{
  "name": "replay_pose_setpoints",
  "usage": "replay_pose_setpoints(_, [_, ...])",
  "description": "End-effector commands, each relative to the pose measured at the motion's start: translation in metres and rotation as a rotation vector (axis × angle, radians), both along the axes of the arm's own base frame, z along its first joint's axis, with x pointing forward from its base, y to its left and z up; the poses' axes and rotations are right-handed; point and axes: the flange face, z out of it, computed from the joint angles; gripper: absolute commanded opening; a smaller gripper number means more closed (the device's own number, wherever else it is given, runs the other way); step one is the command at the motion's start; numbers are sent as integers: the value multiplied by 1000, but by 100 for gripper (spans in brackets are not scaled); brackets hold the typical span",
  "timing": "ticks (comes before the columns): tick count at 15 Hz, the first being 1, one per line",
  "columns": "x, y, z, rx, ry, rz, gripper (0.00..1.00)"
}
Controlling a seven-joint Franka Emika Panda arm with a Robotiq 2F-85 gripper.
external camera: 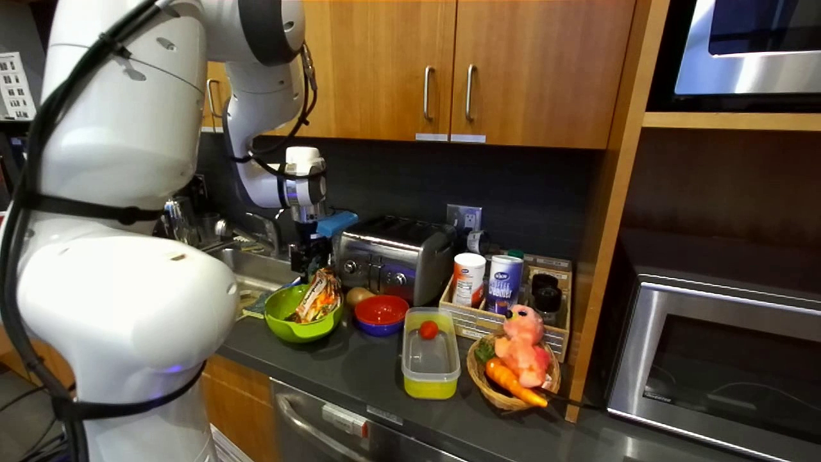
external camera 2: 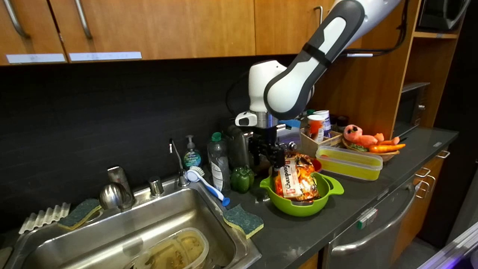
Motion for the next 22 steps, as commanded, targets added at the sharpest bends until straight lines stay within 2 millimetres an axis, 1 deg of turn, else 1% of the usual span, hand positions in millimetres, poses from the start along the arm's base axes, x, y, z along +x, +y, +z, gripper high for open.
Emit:
replay_pose_setpoints(1, [7,5,6,12,13,118,100])
replay_pose_setpoints(7, [11,19,22,47,-28,241,100])
replay_pose_setpoints(11, [14,22,26,65,-28,282,100])
replay_pose_setpoints(14, [18,18,22,65,-12,306,100])
replay_pose_setpoints(18, [26,16,10,71,39,333,100])
replay_pose_setpoints(21, [27,16,9,76,31,312,100])
replay_pose_setpoints(22, [23,14,8,64,31,316,100])
